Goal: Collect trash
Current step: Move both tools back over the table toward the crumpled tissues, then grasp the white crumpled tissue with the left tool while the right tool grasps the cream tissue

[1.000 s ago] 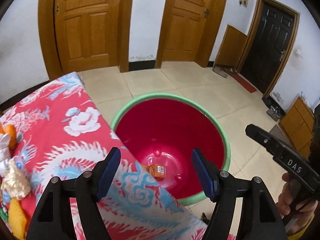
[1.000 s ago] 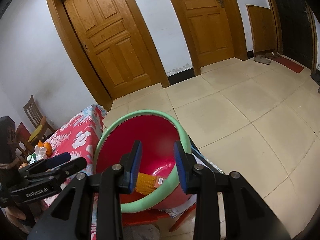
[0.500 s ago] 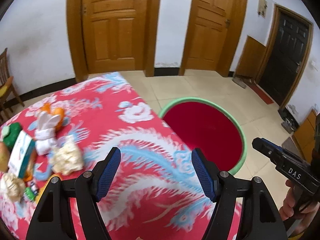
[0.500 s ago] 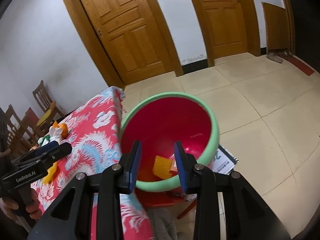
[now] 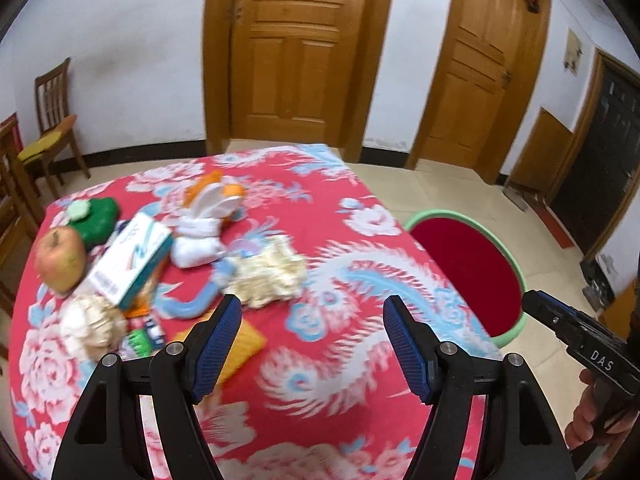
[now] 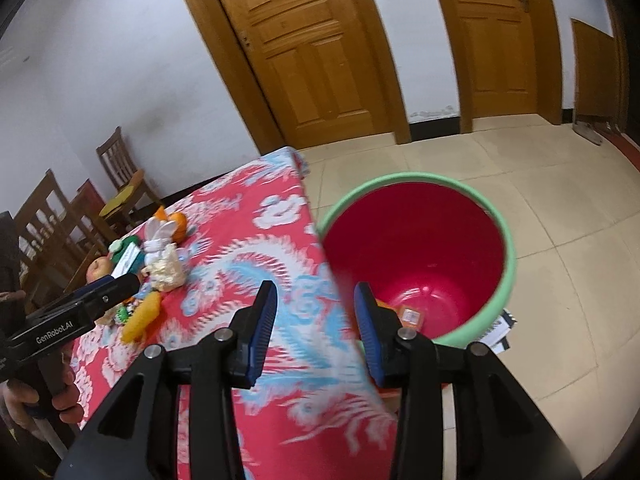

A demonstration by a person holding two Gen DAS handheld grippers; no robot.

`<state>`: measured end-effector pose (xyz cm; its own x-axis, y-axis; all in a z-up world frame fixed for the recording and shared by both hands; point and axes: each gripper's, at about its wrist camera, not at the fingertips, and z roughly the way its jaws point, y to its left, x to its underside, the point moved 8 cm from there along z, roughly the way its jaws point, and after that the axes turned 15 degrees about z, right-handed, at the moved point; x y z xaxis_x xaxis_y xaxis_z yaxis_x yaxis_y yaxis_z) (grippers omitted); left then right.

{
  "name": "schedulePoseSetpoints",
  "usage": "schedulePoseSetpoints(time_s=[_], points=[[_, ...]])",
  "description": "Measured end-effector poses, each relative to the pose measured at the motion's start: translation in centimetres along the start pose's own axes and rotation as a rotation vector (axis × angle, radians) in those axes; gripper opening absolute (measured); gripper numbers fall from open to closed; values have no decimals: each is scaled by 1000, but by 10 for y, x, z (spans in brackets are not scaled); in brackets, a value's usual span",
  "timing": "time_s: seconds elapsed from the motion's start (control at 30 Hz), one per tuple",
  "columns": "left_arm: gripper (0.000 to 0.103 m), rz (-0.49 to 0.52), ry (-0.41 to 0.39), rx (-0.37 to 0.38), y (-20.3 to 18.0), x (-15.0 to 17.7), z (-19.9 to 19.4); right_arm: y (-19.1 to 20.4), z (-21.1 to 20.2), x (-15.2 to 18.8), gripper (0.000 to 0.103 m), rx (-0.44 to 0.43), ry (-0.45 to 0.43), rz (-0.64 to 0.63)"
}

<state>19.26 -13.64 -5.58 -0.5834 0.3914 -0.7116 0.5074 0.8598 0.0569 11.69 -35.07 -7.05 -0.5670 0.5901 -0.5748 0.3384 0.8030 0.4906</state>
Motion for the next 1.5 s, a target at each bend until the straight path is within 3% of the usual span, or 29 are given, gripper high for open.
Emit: schedulePoseSetpoints(time_s=[0.33, 0.47, 0.6, 0.67, 0.8, 1.5], points=[[75, -90, -9, -93, 59, 22, -18, 61, 24, 14, 43, -61, 68, -95], [75, -136, -6, -135, 85, 32, -23, 87, 40, 22, 53, -82, 107, -141], [75, -177, 4, -173, 109, 41, -25, 109, 59, 28, 56, -105, 151, -168], [75, -199, 12, -194, 121, 47, -24, 119, 69, 32, 64, -110, 170, -173], [75, -226, 24, -225, 140, 55, -20, 135, 86, 37, 66, -121, 198, -192], [74, -288, 106, -219, 173, 82, 21, 172, 163, 55, 67, -79, 268, -259]])
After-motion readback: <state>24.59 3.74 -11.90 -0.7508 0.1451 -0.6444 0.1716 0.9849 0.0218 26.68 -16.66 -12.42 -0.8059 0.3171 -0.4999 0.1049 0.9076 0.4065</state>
